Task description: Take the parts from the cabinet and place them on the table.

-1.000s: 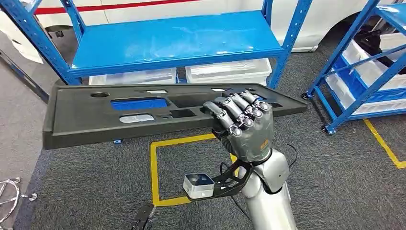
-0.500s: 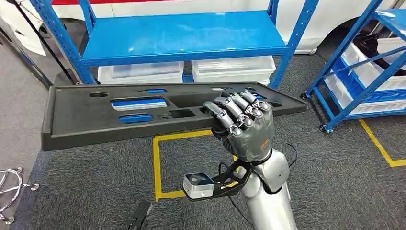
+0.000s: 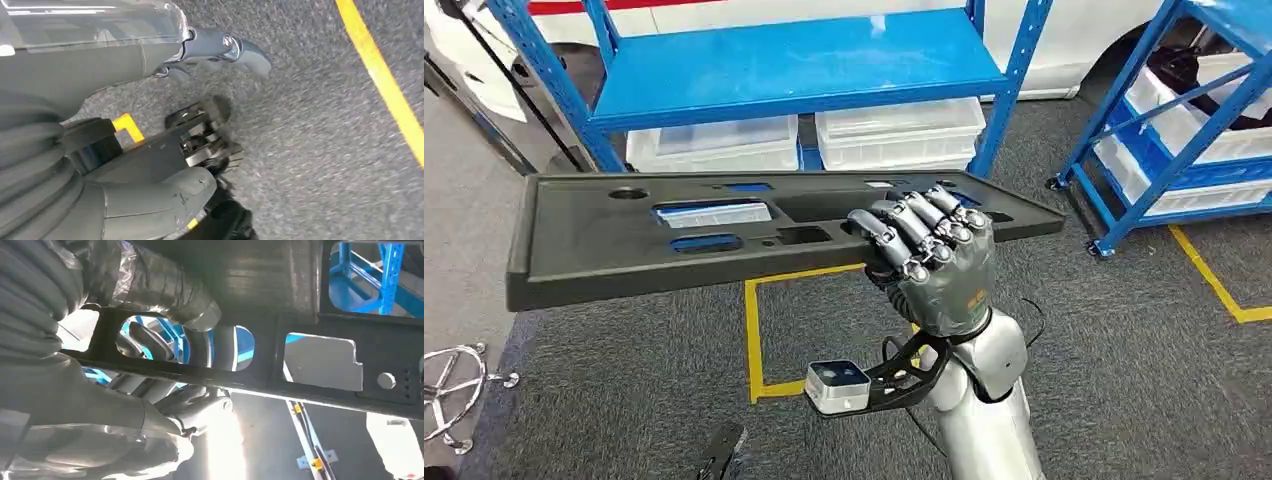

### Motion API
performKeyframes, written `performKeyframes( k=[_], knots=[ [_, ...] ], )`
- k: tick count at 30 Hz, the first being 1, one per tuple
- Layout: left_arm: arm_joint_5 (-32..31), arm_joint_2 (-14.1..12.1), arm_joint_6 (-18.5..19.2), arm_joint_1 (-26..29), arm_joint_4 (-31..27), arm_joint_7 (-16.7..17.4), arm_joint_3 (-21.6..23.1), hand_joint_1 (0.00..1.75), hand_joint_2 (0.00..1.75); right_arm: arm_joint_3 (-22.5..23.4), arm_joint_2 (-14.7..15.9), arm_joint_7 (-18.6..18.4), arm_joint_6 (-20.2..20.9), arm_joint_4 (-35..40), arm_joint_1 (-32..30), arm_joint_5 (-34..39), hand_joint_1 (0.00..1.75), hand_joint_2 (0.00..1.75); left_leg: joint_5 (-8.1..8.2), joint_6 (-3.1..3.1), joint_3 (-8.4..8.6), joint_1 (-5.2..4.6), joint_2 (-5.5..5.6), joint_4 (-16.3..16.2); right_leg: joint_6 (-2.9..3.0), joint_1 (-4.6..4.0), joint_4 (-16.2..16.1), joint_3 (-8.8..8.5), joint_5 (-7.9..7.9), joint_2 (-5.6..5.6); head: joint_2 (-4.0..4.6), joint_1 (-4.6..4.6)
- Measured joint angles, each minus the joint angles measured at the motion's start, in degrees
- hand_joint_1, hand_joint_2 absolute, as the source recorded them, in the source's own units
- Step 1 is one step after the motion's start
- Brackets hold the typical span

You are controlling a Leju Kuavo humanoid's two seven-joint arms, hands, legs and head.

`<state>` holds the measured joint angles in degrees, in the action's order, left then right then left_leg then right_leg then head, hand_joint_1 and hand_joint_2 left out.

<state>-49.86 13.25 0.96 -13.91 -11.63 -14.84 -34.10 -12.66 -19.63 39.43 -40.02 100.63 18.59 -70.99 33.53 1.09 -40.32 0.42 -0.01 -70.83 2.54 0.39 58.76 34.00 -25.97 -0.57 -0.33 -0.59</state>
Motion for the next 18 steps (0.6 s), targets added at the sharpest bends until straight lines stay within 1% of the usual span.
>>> performKeyframes(
  k=[1, 2, 3, 4, 5, 6, 7, 8, 9, 10, 11, 12, 13, 14, 15, 16, 17, 18],
  knots=[
    [0.0, 0.0, 0.0, 0.0, 0.0, 0.0, 0.0, 0.00, 1.75, 0.0, 0.0, 0.0, 0.0, 0.0, 0.0, -0.1, 1.75, 1.75, 1.23, 0.23, -0.73, 0.11, -0.03, -3.6, -0.03, -0.03, 0.1, 0.82, 0.56, -0.05, 0.00, 0.00],
    [0.0, 0.0, 0.0, 0.1, 0.0, 0.0, 0.0, 0.00, 1.75, 0.0, 0.0, 0.0, 0.0, 0.0, 0.0, -0.2, 1.75, 1.75, 0.70, 0.37, -0.45, 0.23, -0.04, -4.9, -0.11, -0.03, 0.2, 1.64, 1.08, -0.08, 0.00, 0.02],
    [0.0, 0.0, 0.0, 0.1, 0.0, 0.0, 0.0, 0.00, 1.75, 0.0, 0.0, 0.0, 0.0, 0.0, 0.0, -0.3, 1.75, 1.75, -1.01, 0.48, 0.90, 0.33, -0.05, -3.9, -0.20, 0.01, 0.3, 2.40, 1.54, -0.08, 0.00, 0.00],
    [0.0, 0.0, 0.0, 0.1, 0.0, 0.0, 0.0, 0.00, 1.75, 0.0, 0.0, 0.0, 0.0, 0.0, 0.0, -0.3, 1.75, 1.75, -3.07, 0.56, 3.22, 0.40, -0.05, -1.0, -0.37, 0.07, 0.5, 3.11, 1.96, -0.07, 0.00, 0.00],
    [0.0, 0.0, 0.0, 0.0, 0.0, 0.0, 0.0, 0.00, 1.75, 0.0, 0.0, 0.0, 0.0, 0.0, 0.0, -0.4, 1.75, 1.75, -4.80, 0.53, 6.34, 0.44, -0.05, 3.5, -0.58, 0.13, 0.8, 3.74, 2.33, -0.06, 0.00, 0.00],
    [0.0, 0.0, 0.0, -0.1, 0.0, -0.1, 0.0, 0.00, 1.75, 0.0, 0.0, 0.0, 0.0, 0.0, 0.0, -0.4, 1.75, 1.75, -4.93, 0.43, 10.05, 0.49, 0.01, 8.8, -0.88, 0.16, 1.2, 4.18, 2.66, -0.05, 0.00, 0.00],
    [0.0, 0.0, 0.0, -0.1, 0.0, -0.1, 0.0, 0.00, 1.75, 0.0, 0.0, 0.0, 0.0, 0.0, 0.0, -0.4, 1.75, 1.75, -3.41, 0.22, 12.32, 0.10, 0.07, 12.5, -1.25, -0.08, 1.4, 4.66, 2.93, -0.02, 0.00, 0.00],
    [0.0, 0.0, 0.0, -0.2, 0.0, -0.2, 0.0, 0.00, 1.75, -0.1, 0.0, 0.0, 0.0, 0.0, 0.0, -0.4, 1.75, 1.75, -3.24, -0.24, 12.30, 0.09, 0.24, 13.1, -1.64, -0.06, 1.3, 4.69, 3.41, -0.06, 0.00, 0.00],
    [0.0, 0.0, 0.0, -0.1, 0.0, -0.2, 0.0, 0.00, 1.75, -0.2, 0.0, 0.0, 0.0, 0.0, 0.0, -0.4, 1.75, 1.75, -3.46, -0.53, 11.81, -0.02, 0.26, 13.2, -1.94, -0.02, 1.1, 4.68, 3.91, -0.12, 0.00, 0.04],
    [0.1, 0.0, 0.0, 0.0, 0.0, -0.2, 0.0, 0.00, 1.75, -0.3, 0.0, 0.0, 0.0, 0.0, 0.0, -0.4, 1.75, 1.75, -3.79, -1.03, 11.62, -0.14, 0.29, 13.0, -2.30, 0.04, 0.8, 4.69, 4.47, -0.13, 0.00, 0.00],
    [0.1, 0.0, 0.0, 0.1, 0.0, -0.2, 0.0, 0.00, 1.75, -0.3, 0.0, 0.0, 0.0, 0.0, 0.0, -0.4, 1.75, 1.75, -4.54, -1.74, 11.15, 0.15, 0.20, 13.6, -2.80, -0.23, 0.7, 4.83, 4.95, -0.09, 0.00, 0.04],
    [0.1, 0.1, 0.0, 0.0, 0.0, -0.2, 0.0, 0.00, 1.75, -0.3, 0.0, 0.0, 0.0, 0.0, 0.0, -0.4, 1.75, 1.75, -5.21, -2.24, 11.09, 0.40, -0.20, 13.7, -2.94, 0.20, 1.4, 5.28, 3.55, 0.25, 0.00, 0.00],
    [0.1, 0.0, 0.0, -0.1, 0.0, -0.2, 0.0, 0.00, 1.75, -0.3, 0.0, 0.0, 0.0, 0.0, 0.1, -0.4, 1.75, 1.75, -5.77, -2.93, 10.39, 0.35, -0.21, 13.7, -3.02, 0.15, 3.7, 6.17, 0.30, 0.34, 0.00, 0.11],
    [0.1, 0.0, 0.0, -0.1, 0.0, -0.2, 0.0, 0.00, 1.75, -0.3, 0.0, 0.0, 0.0, 0.0, 0.1, -0.4, 1.75, 1.75, -6.27, -3.31, 9.70, 0.26, -0.25, 13.7, -3.14, 0.24, 7.4, 7.25, -3.07, 0.39, 0.00, 0.07],
    [0.1, 0.0, 0.0, -0.1, 0.0, -0.2, 0.0, 0.00, 1.75, -0.3, 0.0, 0.0, 0.0, 0.0, 0.1, -0.4, 1.75, 1.75, -6.79, -3.39, 9.03, 0.17, -0.29, 13.6, -3.29, 0.34, 11.7, 8.42, -5.90, 0.40, 0.00, 0.07],
    [0.1, 0.0, 0.0, -0.1, 0.0, -0.2, 0.0, 0.00, 1.75, -0.3, 0.1, 0.0, 0.0, 0.0, 0.1, -0.4, 1.75, 1.75, -7.32, -3.41, 8.22, 0.05, -0.38, 13.5, -3.44, 0.38, 16.1, 9.43, -7.76, 0.39, 0.00, 0.09],
    [0.1, 0.0, 0.0, -0.1, 0.0, -0.1, 0.0, 0.00, 1.75, -0.3, 0.1, 0.0, 0.0, -0.1, 0.1, -0.4, 1.75, 1.75, -7.79, -3.32, 7.45, 0.01, -0.40, 13.3, -3.54, 0.38, 18.2, 9.45, -7.56, 0.40, 0.00, 0.07],
    [0.1, 0.0, -0.1, -0.1, 0.0, -0.1, 0.0, 0.00, 1.75, -0.3, 0.1, 0.0, 0.0, -0.1, 0.1, -0.4, 1.75, 1.75, -8.11, -3.23, 6.71, 0.01, -0.41, 13.1, -3.53, 0.38, 17.7, 8.35, -6.12, 0.39, 0.00, 0.07]
  ],
)
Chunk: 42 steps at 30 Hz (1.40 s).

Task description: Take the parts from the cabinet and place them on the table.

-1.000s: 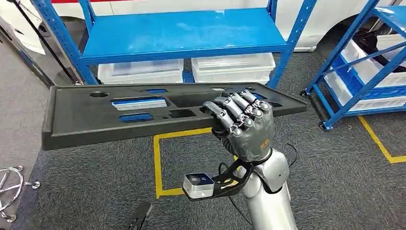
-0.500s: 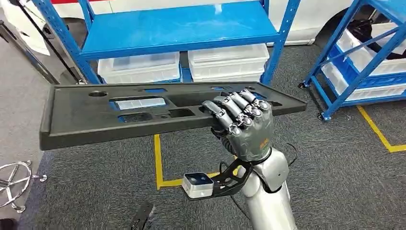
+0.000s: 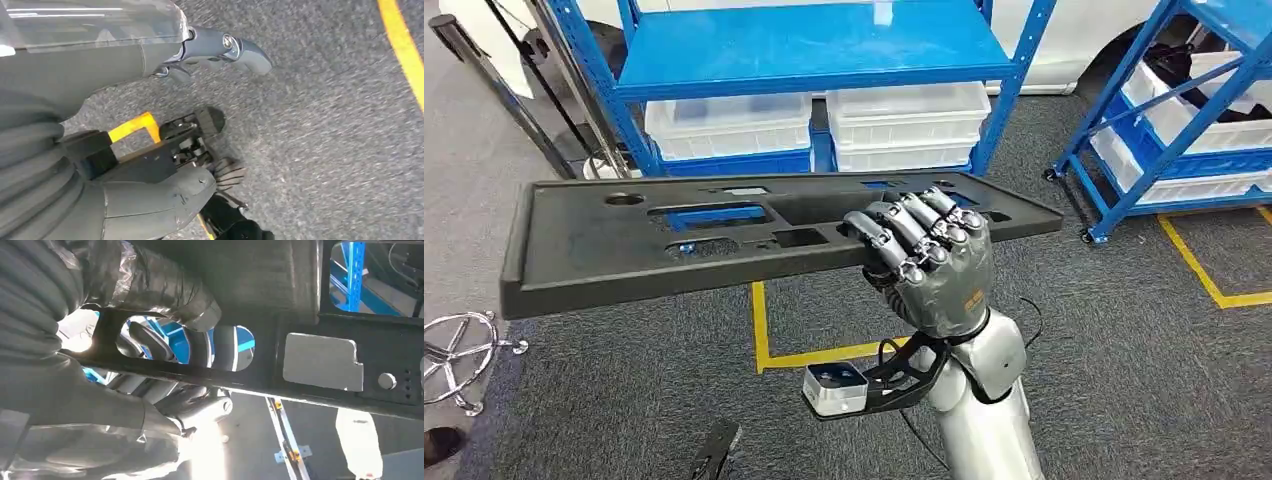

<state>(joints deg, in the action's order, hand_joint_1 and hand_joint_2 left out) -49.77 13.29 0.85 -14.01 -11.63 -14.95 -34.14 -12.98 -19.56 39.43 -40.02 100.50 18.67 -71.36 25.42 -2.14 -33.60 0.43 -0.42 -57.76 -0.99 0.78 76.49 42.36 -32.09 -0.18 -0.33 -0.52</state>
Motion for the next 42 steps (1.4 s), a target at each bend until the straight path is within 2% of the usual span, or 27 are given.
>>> performKeyframes(
  k=[2, 3, 4, 5, 8, 9, 11, 13, 15, 16, 18, 19, 20, 23, 24, 25, 27, 28, 29, 31, 33, 34, 35, 37, 39, 40, 42],
  knots=[
    [0.0, 0.0, -0.1, 0.0, 0.0, 0.0, 0.0, 0.00, 1.75, 0.0, 0.0, 0.0, 0.0, 0.0, 0.0, 0.0, 1.75, 1.75, -0.48, 0.27, -1.24, 0.00, 0.01, -0.7, 0.32, 0.00, -6.9, -5.51, 3.68, -0.01, 0.00, 0.00],
    [0.0, 0.0, -0.2, -0.1, 0.0, 0.0, 0.0, 0.00, 1.75, 0.0, 0.0, 0.0, 0.0, 0.0, 0.0, 0.0, 1.75, 1.75, -0.66, 0.47, -1.59, 0.00, 0.05, -1.0, 0.66, -0.02, -12.1, -9.23, 4.32, 0.00, 0.00, 0.00],
    [0.0, 0.0, -0.2, -0.1, 0.0, 0.0, 0.0, 0.00, 1.75, 0.0, 0.0, 0.0, 0.0, 0.0, 0.1, 0.0, 1.75, 1.75, -0.88, 0.82, -2.06, -0.27, 0.08, -1.1, 0.97, -0.34, -15.7, -11.44, 2.52, 0.06, 0.00, 0.00],
    [0.0, 0.0, -0.3, -0.1, 0.0, 0.0, 0.0, 0.00, 1.75, 0.0, 0.0, 0.0, 0.0, 0.0, 0.1, 0.0, 1.75, 1.75, -1.32, 1.22, -2.16, -0.24, 0.06, -1.2, 1.06, -0.53, -16.8, -11.67, 2.36, 0.11, 0.00, -0.04],
    [0.0, 0.1, -0.4, -0.3, 0.0, 0.1, 0.0, 0.00, 1.75, 0.0, 0.0, 0.0, 0.0, -0.1, 0.2, 0.0, 1.75, 1.75, -2.51, 2.33, -2.44, -0.30, 0.05, -0.7, 1.98, -0.61, -17.3, -10.91, 3.29, 0.16, 0.00, 0.00],
    [0.0, 0.0, -0.4, -0.2, 0.0, 0.2, 0.0, 0.00, 1.75, 0.0, -0.1, 0.0, 0.0, -0.1, 0.3, 0.0, 1.75, 1.75, -1.69, 2.54, -3.02, -0.04, 0.22, -1.3, 2.57, -0.07, -17.8, -10.64, 4.00, -0.17, 0.00, 0.00],
    [0.1, 0.1, -0.4, -0.3, 0.0, 0.2, 0.0, 0.00, 1.75, 0.0, -0.2, 0.0, 0.0, -0.3, 0.4, 0.0, 1.75, 1.75, 4.10, 3.00, -4.84, -0.02, 0.32, -6.6, 3.44, -0.16, -18.0, -9.60, 5.05, -0.23, 0.00, -0.04],
    [0.1, 0.1, -0.4, -0.3, 0.0, 0.2, 0.0, 0.00, 1.75, 0.0, -0.2, 0.0, 0.0, -0.5, 0.4, -0.3, 1.75, 1.75, 8.86, 3.42, -7.07, 0.16, 0.30, -14.8, 3.59, -0.31, -17.8, -8.34, 5.87, -0.33, 0.00, -0.07],
    [0.1, 0.1, -0.4, -0.3, 0.0, 0.2, 0.0, 0.00, 1.75, 0.0, -0.2, 0.0, 0.0, -0.9, 0.4, -0.3, 1.75, 1.75, 8.38, 3.64, -6.73, 0.28, 0.29, -17.5, 3.52, -0.36, -17.5, -7.05, 6.65, -0.36, 0.00, -0.07],
    [0.1, 0.1, -0.4, -0.3, 0.0, 0.2, 0.0, 0.00, 1.75, 0.0, -0.2, 0.0, 0.0, -1.0, 0.4, -0.3, 1.75, 1.75, 6.45, 3.62, -4.63, 0.30, 0.28, -15.0, 3.41, -0.35, -17.3, -6.40, 7.01, -0.35, 0.00, -0.07],
    [0.1, 0.1, -0.4, -0.4, 0.0, 0.3, 0.0, 0.00, 1.75, 0.0, -0.2, 0.0, 0.0, -1.0, 0.4, -0.3, 1.75, 1.75, 3.13, 3.30, 1.73, 0.30, 0.30, -5.5, 3.05, -0.33, -16.9, -5.52, 7.50, -0.29, 0.00, -0.07],
    [0.1, 0.1, -0.4, -0.6, 0.0, 0.3, 0.0, 0.00, 1.75, 0.0, -0.2, 0.0, 0.0, -1.0, 0.4, -0.3, 1.75, 1.75, 4.18, 2.95, 4.09, 0.26, 0.39, -1.4, 2.78, -0.38, -16.6, -5.16, 7.70, -0.31, 0.00, -0.07],
    [0.1, 0.1, -0.4, -0.6, 0.0, 0.2, 0.0, 0.00, 1.75, 0.0, -0.2, 0.0, 0.0, -1.0, 0.5, -0.3, 1.75, 1.75, 4.28, 2.75, 5.01, -0.06, 0.53, 0.3, 2.41, -0.54, -16.5, -4.88, 8.02, -0.33, 0.00, -0.02],
    [0.1, 0.1, -0.4, -0.5, 0.0, 0.3, 0.0, 0.00, 1.75, 0.0, -0.2, -0.1, 0.0, -1.0, 0.5, -0.5, 1.75, 1.75, 3.42, 1.71, 4.26, -0.28, 0.55, 0.2, 1.38, -0.45, -17.0, -4.84, 9.32, -0.36, 0.00, -0.04],
    [0.1, 0.2, -0.4, -0.5, 0.0, 0.3, 0.0, 0.00, 1.75, 0.0, -0.2, -0.1, 0.0, -1.0, 0.5, -0.6, 1.75, 1.75, 2.54, 1.05, 4.19, 0.50, 0.34, 0.9, 0.99, -0.56, -16.7, -4.45, 9.00, -0.25, 0.00, -0.02],
    [0.1, 0.3, -0.4, -0.6, 0.0, 0.3, 0.0, 0.00, 1.75, 0.0, -0.1, -0.1, 0.0, -1.0, 0.6, -0.7, 1.75, 1.75, 2.01, 0.74, 3.74, 0.29, 0.14, 1.0, 0.75, -0.41, -15.7, -4.07, 7.16, 0.01, 0.00, -0.02],
    [0.0, 0.3, -0.4, -0.8, 0.0, 0.4, 0.0, 0.00, 1.75, 0.0, -0.1, -0.2, 0.0, -1.1, 0.6, -0.8, 1.75, 1.75, 1.13, -0.03, 2.39, 0.18, 0.06, 0.8, 0.51, -0.35, -8.1, -1.69, 0.47, 0.06, 0.00, 0.04],
    [0.0, 0.3, -0.4, -0.7, 0.0, 0.4, -0.1, 0.00, 1.75, 0.0, -0.1, -0.2, 0.0, -1.1, 0.6, -0.8, 1.75, 1.75, 0.74, -0.06, 1.73, 0.12, 0.00, 0.7, 0.34, -0.32, -3.8, -0.45, -1.81, 0.07, 0.00, 0.00],
    [0.0, 0.3, -0.4, -0.6, 0.0, 0.4, -0.1, 0.00, 1.75, 0.0, -0.1, -0.2, 0.0, -1.2, 0.6, -0.8, 1.75, 1.75, 0.36, 0.01, 1.10, 0.08, -0.04, 0.5, 0.20, -0.25, -0.9, 0.15, -2.55, 0.06, 0.00, 0.02],
    [0.0, 0.3, -0.4, -0.6, 0.0, 0.4, -0.1, 0.00, 1.75, 0.0, -0.1, -0.2, 0.0, -1.3, 0.6, -0.8, 1.75, 1.75, -0.14, 0.22, -0.15, 0.08, -0.07, 0.0, 0.10, -0.03, -1.7, -1.86, -0.33, 0.05, 0.00, 0.02],
    [0.0, 0.3, -0.4, -0.6, 0.0, 0.4, -0.1, 0.00, 1.75, 0.0, -0.1, -0.2, 0.0, -1.3, 0.6, -0.6, 1.75, 1.75, -0.33, 0.46, -1.02, 0.14, -0.03, -0.8, 0.33, 0.14, -10.5, -7.98, 3.23, 0.02, 0.00, 0.02],
    [0.0, 0.3, -0.4, -0.6, 0.0, 0.4, -0.1, 0.00, 1.75, 0.0, -0.1, -0.2, 0.0, -1.3, 0.7, -0.6, 1.75, 1.75, -0.41, 0.63, -1.35, 0.14, -0.01, -1.1, 0.63, 0.11, -15.0, -10.44, 2.57, 0.05, 0.00, 0.02],
    [0.0, 0.3, -0.4, -0.6, 0.0, 0.4, -0.1, 0.00, 1.75, 0.0, -0.1, -0.2, 0.0, -1.3, 0.7, -0.6, 1.75, 1.75, -0.67, 1.06, -1.82, -0.13, 0.00, -1.4, 0.80, -0.32, -16.3, -11.23, 2.22, 0.21, 0.00, 0.00],
    [0.0, 0.3, -0.4, -0.6, 0.0, 0.4, -0.1, 0.00, 1.75, 0.0, -0.1, -0.2, 0.0, -1.3, 0.7, -0.6, 1.75, 1.75, -1.38, 1.93, -2.13, -0.08, -0.01, -1.3, 1.07, -0.48, -16.6, -10.71, 2.51, 0.23, 0.00, 0.00],
    [0.0, 0.3, -0.4, -0.4, 0.0, 0.4, -0.1, 0.00, 1.75, 0.0, -0.1, -0.2, 0.0, -1.3, 0.7, -0.6, 1.75, 1.75, -1.97, 2.61, -2.48, -0.24, 0.17, -1.2, 2.14, -0.11, -17.1, -10.10, 3.46, 0.14, 0.00, 0.02],
    [0.0, 0.2, -0.4, -0.4, 0.0, 0.4, -0.2, 0.00, 1.75, 0.0, -0.2, -0.2, 0.0, -1.4, 0.7, -0.6, 1.75, 1.75, -0.20, 2.86, -3.30, 0.08, 0.27, -2.1, 2.63, -0.02, -17.3, -9.78, 4.06, -0.08, 0.00, -0.02],
    [0.0, 0.2, -0.4, -0.3, 0.0, 0.4, -0.2, 0.00, 1.75, 0.0, -0.2, -0.2, 0.0, -1.4, 0.7, -0.6, 1.75, 1.75, 5.92, 3.35, -5.43, 0.21, 0.24, -8.8, 3.32, -0.12, -17.3, -8.61, 4.90, -0.18, 0.00, -0.02]
  ],
)
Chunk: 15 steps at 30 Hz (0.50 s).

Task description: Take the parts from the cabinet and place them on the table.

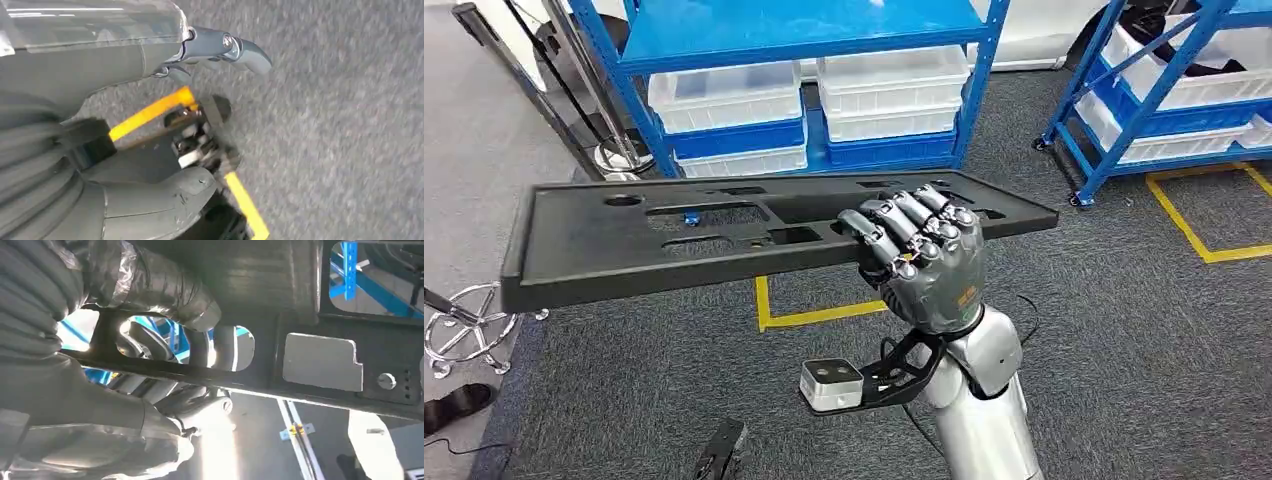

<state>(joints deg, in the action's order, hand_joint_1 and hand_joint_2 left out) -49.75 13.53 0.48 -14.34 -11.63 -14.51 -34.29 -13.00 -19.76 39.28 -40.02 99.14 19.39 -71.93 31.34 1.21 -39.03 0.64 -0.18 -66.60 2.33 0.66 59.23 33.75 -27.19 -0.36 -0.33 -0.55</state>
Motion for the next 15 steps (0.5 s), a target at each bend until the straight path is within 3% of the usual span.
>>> performKeyframes(
  k=[1, 2, 3, 4, 6, 7, 8, 10, 12, 13, 15],
  knots=[
    [0.0, 0.0, 0.0, 0.0, 0.0, 0.0, 0.0, 0.00, 1.75, 0.0, 0.0, 0.0, 0.0, 0.0, 0.0, 0.0, 1.75, 1.75, 2.51, 0.23, -1.15, 0.01, -0.03, -4.3, 0.08, -0.12, 0.0, 0.57, 0.41, -0.06, 0.00, 0.02],
    [0.0, 0.0, 0.0, 0.0, 0.0, 0.0, 0.0, 0.00, 1.75, 0.0, 0.0, 0.0, 0.0, -0.2, 0.0, 0.0, 1.75, 1.75, 3.71, 0.37, -1.83, 0.01, -0.03, -7.5, 0.10, -0.20, 0.1, 1.12, 0.79, -0.09, 0.00, 0.00],
    [0.0, 0.0, 0.0, 0.0, 0.0, 0.0, 0.0, 0.00, 1.75, 0.0, 0.0, 0.0, 0.0, -0.2, 0.0, 0.0, 1.75, 1.75, 3.39, 0.45, -1.76, 0.01, -0.03, -9.1, 0.07, -0.27, 0.3, 1.68, 1.13, -0.10, 0.00, 0.02],
    [0.0, -0.1, 0.0, 0.0, 0.0, 0.0, 0.0, 0.00, 1.75, 0.0, 0.0, 0.0, 0.0, -0.3, 0.0, 0.0, 1.75, 1.75, 1.82, 0.40, -0.52, 0.00, -0.03, -8.3, 0.03, -0.30, 0.5, 2.31, 1.46, -0.10, 0.00, 0.00],
    [0.0, -0.1, 0.0, 0.0, 0.0, 0.0, 0.0, 0.00, 1.75, 0.0, 0.0, 0.0, 0.0, -0.3, 0.0, 0.0, 1.75, 1.75, -2.19, 0.09, 5.10, -0.01, -0.02, -0.3, -0.22, -0.30, 1.0, 3.38, 1.94, -0.04, 0.00, 0.00],
    [0.0, -0.1, 0.0, -0.1, 0.0, 0.0, 0.0, 0.00, 1.75, 0.0, 0.0, 0.0, 0.0, -0.3, 0.0, 0.0, 1.75, 1.75, -2.53, -0.25, 8.36, -0.02, 0.07, 4.8, -0.42, -0.29, 1.3, 3.63, 2.11, -0.03, 0.00, 0.00],
    [0.0, -0.1, 0.0, -0.2, 0.0, 0.0, 0.0, 0.00, 1.75, 0.0, 0.0, 0.0, 0.0, -0.3, 0.0, 0.0, 1.75, 1.75, -1.21, -0.51, 10.36, -0.41, 0.14, 7.8, -0.78, -0.56, 1.4, 3.91, 2.40, -0.01, 0.00, 0.00],
    [-0.1, -0.1, 0.0, -0.2, 0.0, 0.0, 0.0, 0.00, 1.75, 0.0, 0.0, 0.0, 0.0, -0.3, 0.1, -0.1, 1.75, 1.75, -1.62, -1.09, 9.98, -0.59, 0.23, 8.4, -1.44, -0.41, 1.2, 3.90, 3.21, -0.08, 0.00, 0.02],
    [-0.2, -0.1, 0.0, -0.2, 0.0, 0.0, 0.0, 0.00, 1.75, 0.0, 0.0, 0.0, 0.0, -0.3, 0.2, -0.2, 1.75, 1.75, -2.56, -2.07, 9.57, -0.49, 0.19, 8.9, -2.15, -0.50, 0.7, 3.99, 4.19, -0.01, 0.00, 0.02],
    [-0.2, 0.0, 0.1, -0.3, 0.0, 0.0, 0.0, 0.00, 1.75, 0.0, 0.0, 0.0, 0.0, -0.4, 0.2, -0.2, 1.75, 1.75, -3.38, -2.63, 9.50, -0.08, -0.25, 9.5, -2.42, -0.37, 1.3, 4.49, 3.01, 0.23, 0.00, 0.02],
    [-0.2, 0.0, 0.1, -0.5, 0.0, 0.1, 0.0, 0.00, 1.75, 0.0, 0.0, -0.1, 0.0, -0.5, 0.6, -0.3, 1.75, 1.75, -4.31, -3.60, 8.25, -0.12, -0.26, 9.4, -2.82, -0.33, 7.0, 6.48, -3.04, 0.30, 0.00, 0.02]
  ],
)
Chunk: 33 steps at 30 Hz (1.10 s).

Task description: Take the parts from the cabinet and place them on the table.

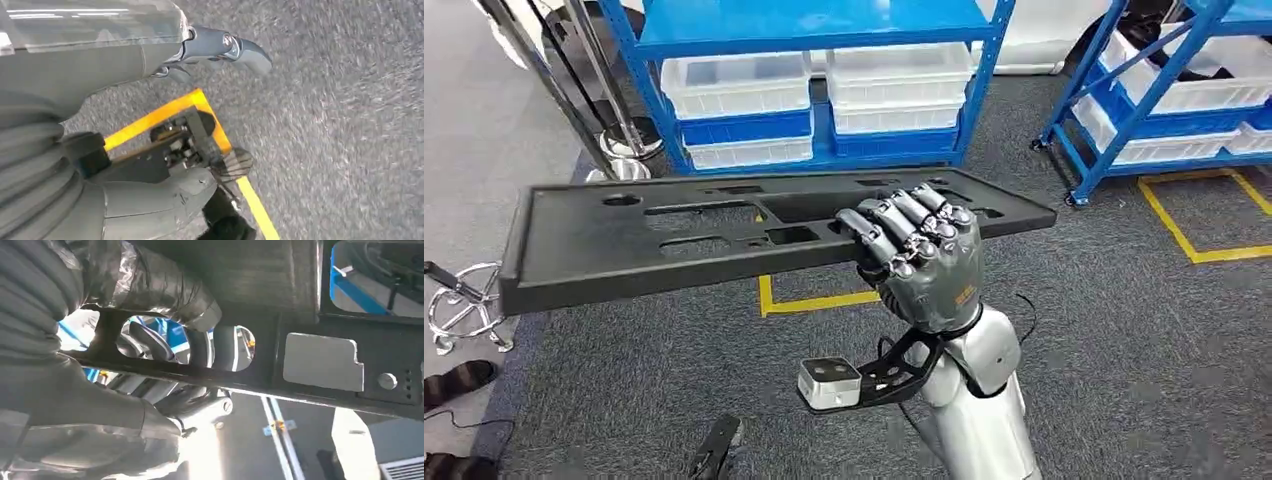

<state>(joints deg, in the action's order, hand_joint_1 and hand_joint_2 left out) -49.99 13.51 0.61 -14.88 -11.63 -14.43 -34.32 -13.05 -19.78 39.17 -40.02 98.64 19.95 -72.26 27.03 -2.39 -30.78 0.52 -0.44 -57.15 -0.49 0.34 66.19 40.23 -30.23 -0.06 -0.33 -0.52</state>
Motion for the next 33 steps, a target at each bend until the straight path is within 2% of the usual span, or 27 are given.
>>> performKeyframes(
  k=[1, 2, 3, 4, 6, 7, 8, 11, 12, 13, 14, 15, 17, 18, 19, 20, 21, 22, 23, 24, 25, 27, 28, 29, 30, 32, 33],
  knots=[
    [0.0, 0.0, 0.0, 0.0, 0.0, 0.0, 0.0, 0.00, 1.75, 0.0, 0.0, 0.0, 0.0, -0.1, 0.0, -0.1, 1.75, 1.75, -0.42, -0.07, -0.70, -0.10, -0.04, -0.1, -0.15, 0.09, 4.8, 1.36, -3.02, -0.01, 0.00, 0.02],
    [0.0, 0.0, 0.0, 0.0, 0.0, 0.0, 0.0, 0.00, 1.75, 0.0, 0.0, 0.0, 0.0, -0.2, 0.0, -0.1, 1.75, 1.75, -0.78, -0.07, -1.32, -0.15, -0.08, -0.3, -0.27, 0.12, 8.1, 2.20, -4.38, -0.01, 0.00, 0.02],
    [0.0, 0.0, 0.0, 0.0, 0.0, 0.0, 0.0, 0.00, 1.75, 0.0, 0.0, 0.0, 0.0, -0.3, 0.0, -0.1, 1.75, 1.75, -1.13, 0.00, -2.07, -0.15, -0.09, -0.5, -0.37, 0.19, 10.3, 2.42, -4.18, -0.02, 0.00, 0.00],
    [0.0, 0.0, 0.0, 0.0, 0.0, 0.0, 0.0, 0.00, 1.75, 0.0, 0.0, 0.0, 0.0, -0.4, 0.0, -0.1, 1.75, 1.75, -1.42, 0.10, -2.80, -0.15, -0.10, -0.9, -0.40, 0.30, 10.0, 1.45, -2.62, -0.02, 0.00, 0.02],
    [0.0, 0.1, 0.0, 0.0, 0.0, 0.1, 0.0, 0.00, 1.75, 0.0, 0.0, 0.0, 0.0, -0.4, 0.0, -0.1, 1.75, 1.75, -1.74, 0.41, -3.94, -0.13, -0.08, -1.6, -0.25, 0.49, 3.5, -3.49, 1.28, -0.04, 0.00, 0.00],
    [0.0, 0.1, 0.0, 0.0, 0.0, 0.1, 0.0, 0.00, 1.75, 0.0, 0.0, 0.0, 0.0, -0.4, 0.1, -0.2, 1.75, 1.75, -1.84, 0.57, -4.28, -0.12, -0.04, -2.0, -0.04, 0.53, -1.6, -7.02, 2.06, -0.05, 0.00, 0.02],
    [0.0, 0.1, 0.0, -0.1, 0.0, 0.1, 0.0, 0.00, 1.75, 0.0, 0.0, 0.0, 0.0, -0.4, 0.2, -0.2, 1.75, 1.75, -2.03, 0.88, -4.74, -0.32, -0.02, -2.2, 0.24, 0.33, -4.7, -9.02, 0.13, 0.01, 0.00, 0.00],
    [0.0, 0.1, 0.1, -0.1, 0.0, 0.1, 0.0, 0.00, 1.75, 0.0, -0.1, 0.0, 0.0, -0.4, 0.3, -0.2, 1.75, 1.75, -3.19, 1.98, -5.08, -0.27, -0.06, -2.1, 0.77, -0.17, -6.3, -8.81, 0.33, 0.12, 0.00, -0.02],
    [0.0, 0.1, 0.1, -0.1, 0.0, 0.1, 0.0, 0.00, 1.75, 0.0, -0.1, 0.0, 0.0, -0.4, 0.3, -0.2, 1.75, 1.75, -3.52, 2.40, -5.11, -0.43, -0.04, -2.0, 1.31, -0.04, -6.5, -8.67, 0.77, 0.08, 0.00, 0.00],
    [0.0, 0.1, 0.1, -0.1, 0.0, 0.2, 0.0, 0.00, 1.75, 0.0, -0.1, 0.0, 0.0, -0.4, 0.3, -0.2, 1.75, 1.75, -2.78, 2.64, -5.73, -0.11, 0.19, -2.5, 1.90, 0.50, -7.2, -8.43, 1.45, -0.23, 0.00, 0.00],
    [0.0, 0.1, 0.1, -0.1, 0.0, 0.2, 0.0, 0.00, 1.75, -0.1, -0.3, 0.0, 0.0, -0.5, 0.4, -0.2, 1.75, 1.75, -0.39, 2.87, -6.38, -0.13, 0.25, -4.0, 2.36, 0.37, -7.2, -7.98, 2.00, -0.27, 0.00, -0.04],
    [0.0, 0.1, 0.1, -0.1, 0.0, 0.2, 0.0, 0.00, 1.75, -0.1, -0.3, 0.0, 0.0, -0.5, 0.5, -0.2, 1.75, 1.75, 2.76, 3.03, -7.56, -0.03, 0.28, -7.5, 2.74, 0.33, -7.2, -7.30, 2.47, -0.31, 0.00, -0.02],
    [0.0, 0.1, 0.2, -0.1, 0.0, 0.2, 0.0, 0.00, 1.75, -0.1, -0.3, 0.0, 0.0, -0.6, 0.5, -0.2, 1.75, 1.75, 7.58, 3.36, -9.81, 0.07, 0.25, -15.6, 2.81, 0.12, -7.1, -6.03, 3.37, -0.36, 0.00, -0.02],
    [0.0, 0.1, 0.2, 0.0, 0.0, 0.2, 0.0, 0.00, 1.75, -0.1, -0.3, 0.0, 0.0, -0.6, 0.5, -0.2, 1.75, 1.75, 8.12, 3.43, -10.25, 0.07, 0.24, -18.2, 2.82, 0.04, -7.0, -5.37, 3.80, -0.38, 0.00, -0.04],
    [0.0, 0.1, 0.2, 0.0, 0.0, 0.2, 0.0, 0.00, 1.75, -0.1, -0.3, 0.0, 0.0, -0.7, 0.5, -0.2, 1.75, 1.75, 7.19, 3.39, -9.63, 0.07, 0.24, -18.6, 2.80, -0.01, -6.8, -4.68, 4.20, -0.38, 0.00, -0.04],
    [0.0, 0.1, 0.2, 0.0, 0.0, 0.2, 0.0, 0.00, 1.75, -0.1, -0.3, 0.0, 0.0, -0.7, 0.5, -0.2, 1.75, 1.75, 5.27, 3.25, -7.79, 0.06, 0.24, -16.5, 2.76, -0.05, -6.6, -4.02, 4.57, -0.38, 0.00, -0.04],
    [0.0, 0.1, 0.2, 0.0, 0.0, 0.2, 0.0, 0.00, 1.75, -0.1, -0.3, 0.0, 0.0, -0.7, 0.5, -0.2, 1.75, 1.75, 2.95, 3.03, -4.70, 0.05, 0.25, -12.1, 2.65, -0.09, -6.4, -3.43, 4.90, -0.33, 0.00, -0.04],
    [0.0, 0.1, 0.2, -0.1, 0.0, 0.2, 0.0, 0.00, 1.75, -0.1, -0.3, 0.0, 0.0, -0.7, 0.5, -0.2, 1.75, 1.75, 1.58, 2.69, -1.46, 0.03, 0.30, -7.2, 2.55, -0.12, -6.1, -3.05, 5.15, -0.27, 0.00, -0.04],
    [0.0, 0.1, 0.2, -0.2, 0.0, 0.2, 0.0, 0.00, 1.75, -0.1, -0.3, 0.0, 0.0, -0.7, 0.5, -0.2, 1.75, 1.75, 2.77, 2.31, 0.91, -0.06, 0.38, -3.0, 2.34, -0.14, -6.0, -2.78, 5.41, -0.29, 0.00, -0.04],
    [0.0, 0.1, 0.2, -0.2, 0.0, 0.1, 0.0, 0.00, 1.75, -0.1, -0.3, 0.0, 0.0, -0.7, 0.5, -0.2, 1.75, 1.75, 3.07, 2.23, 2.30, -0.40, 0.40, -0.9, 1.98, -0.29, -5.9, -2.58, 5.74, -0.26, 0.00, 0.00],
    [0.0, 0.1, 0.2, -0.2, 0.0, 0.1, 0.0, 0.00, 1.75, -0.1, -0.3, 0.0, 0.0, -0.7, 0.5, -0.2, 1.75, 1.75, 2.95, 2.16, 1.98, -0.48, 0.41, -0.9, 1.57, -0.21, -6.1, -2.51, 6.22, -0.32, 0.00, -0.04],
    [0.0, 0.1, 0.2, -0.1, 0.0, 0.1, 0.0, 0.00, 1.75, -0.1, -0.3, 0.0, 0.0, -0.7, 0.5, -0.2, 1.75, 1.75, 2.16, 1.49, 1.58, -0.69, 0.44, -0.7, 0.94, -0.09, -6.7, -2.43, 7.29, -0.34, 0.00, -0.02],
    [0.1, 0.2, 0.2, -0.1, 0.0, 0.0, 0.0, 0.00, 1.75, -0.1, -0.3, 0.0, 0.0, -0.7, 0.5, -0.2, 1.75, 1.75, 1.04, 0.86, 1.36, 0.19, 0.23, 0.5, 0.64, -0.36, -6.5, -1.99, 7.16, -0.18, 0.00, 0.00],
    [0.1, 0.2, 0.2, -0.2, 0.0, 0.0, 0.0, 0.00, 1.75, -0.1, -0.3, 0.0, 0.0, -0.7, 0.6, -0.2, 1.75, 1.75, 0.39, 0.57, 1.00, -0.03, 0.00, 0.6, 0.30, -0.21, -5.7, -1.49, 5.44, -0.01, 0.00, 0.02],
    [0.2, 0.2, 0.2, -0.3, 0.0, -0.1, 0.0, 0.00, 1.75, -0.1, -0.3, 0.0, 0.0, -0.7, 0.6, -0.2, 1.75, 1.75, -0.08, -0.06, 0.41, -0.03, -0.09, 0.7, 0.12, -0.11, -3.1, -0.60, 2.37, 0.05, 0.00, 0.07],
    [0.2, 0.2, 0.3, -0.3, 0.0, -0.2, -0.1, 0.00, 1.75, -0.1, -0.2, 0.0, 0.0, -0.7, 0.5, -0.2, 1.75, 1.75, -0.98, -0.12, -1.01, -0.15, -0.13, 0.5, -0.30, 0.07, 5.5, 1.78, -3.56, 0.03, 0.00, 0.02],
    [0.2, 0.1, 0.3, -0.2, 0.0, -0.2, -0.1, 0.00, 1.75, -0.1, -0.2, 0.0, 0.0, -0.7, 0.5, -0.2, 1.75, 1.75, -1.39, -0.09, -1.68, -0.19, -0.16, 0.3, -0.48, 0.16, 8.5, 2.34, -4.41, 0.02, 0.00, 0.04]
  ],
)
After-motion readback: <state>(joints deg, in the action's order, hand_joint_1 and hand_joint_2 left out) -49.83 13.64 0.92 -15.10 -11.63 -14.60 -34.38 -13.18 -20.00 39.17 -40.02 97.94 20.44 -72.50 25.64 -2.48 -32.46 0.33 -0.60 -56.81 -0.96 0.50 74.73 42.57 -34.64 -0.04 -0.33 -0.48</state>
